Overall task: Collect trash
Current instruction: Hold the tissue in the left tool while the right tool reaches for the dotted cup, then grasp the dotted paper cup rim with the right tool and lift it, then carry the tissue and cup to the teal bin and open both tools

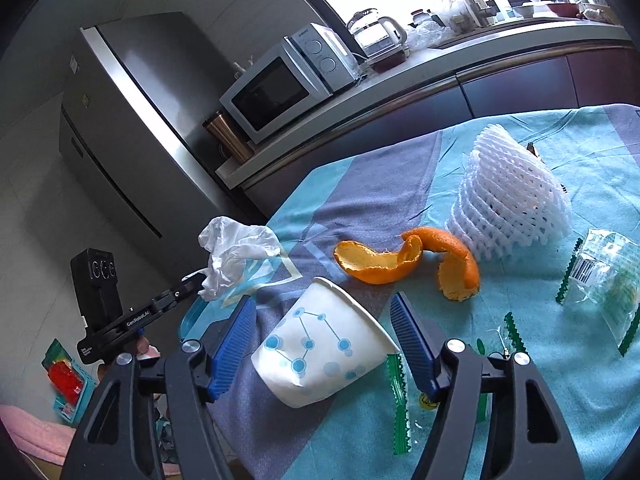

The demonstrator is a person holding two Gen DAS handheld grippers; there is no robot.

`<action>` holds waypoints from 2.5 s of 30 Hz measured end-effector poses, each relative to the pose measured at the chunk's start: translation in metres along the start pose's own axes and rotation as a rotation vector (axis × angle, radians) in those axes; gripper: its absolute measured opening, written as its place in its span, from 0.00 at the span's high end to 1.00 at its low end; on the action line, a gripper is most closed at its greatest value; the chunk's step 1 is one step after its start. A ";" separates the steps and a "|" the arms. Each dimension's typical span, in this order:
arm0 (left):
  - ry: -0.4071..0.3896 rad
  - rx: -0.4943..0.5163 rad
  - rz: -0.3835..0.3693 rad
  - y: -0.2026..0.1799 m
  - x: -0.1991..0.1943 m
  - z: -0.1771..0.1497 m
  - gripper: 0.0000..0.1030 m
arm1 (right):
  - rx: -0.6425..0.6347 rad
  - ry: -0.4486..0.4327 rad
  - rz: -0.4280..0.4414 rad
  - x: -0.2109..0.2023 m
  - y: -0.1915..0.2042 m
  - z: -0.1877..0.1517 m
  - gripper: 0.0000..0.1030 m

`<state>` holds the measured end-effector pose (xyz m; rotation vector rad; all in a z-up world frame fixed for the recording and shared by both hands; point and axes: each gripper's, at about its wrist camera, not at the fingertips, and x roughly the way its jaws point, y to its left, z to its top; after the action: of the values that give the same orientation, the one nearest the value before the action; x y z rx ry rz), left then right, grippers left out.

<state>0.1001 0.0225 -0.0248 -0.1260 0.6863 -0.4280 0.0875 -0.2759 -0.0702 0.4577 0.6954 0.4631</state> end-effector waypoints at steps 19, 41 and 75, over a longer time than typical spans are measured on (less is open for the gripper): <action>0.010 -0.036 0.019 0.018 -0.011 -0.015 0.96 | -0.071 0.195 0.159 0.043 0.019 -0.010 0.78; -0.087 -0.115 0.151 0.086 -0.091 -0.026 0.96 | -0.182 0.138 0.320 0.072 0.105 0.022 0.97; 0.019 -0.336 0.447 0.238 -0.081 -0.064 0.95 | -0.276 0.411 0.310 0.274 0.248 -0.008 0.97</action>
<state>0.0841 0.2740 -0.0861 -0.2788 0.7765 0.1179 0.2061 0.0742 -0.0777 0.2077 0.9438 0.9502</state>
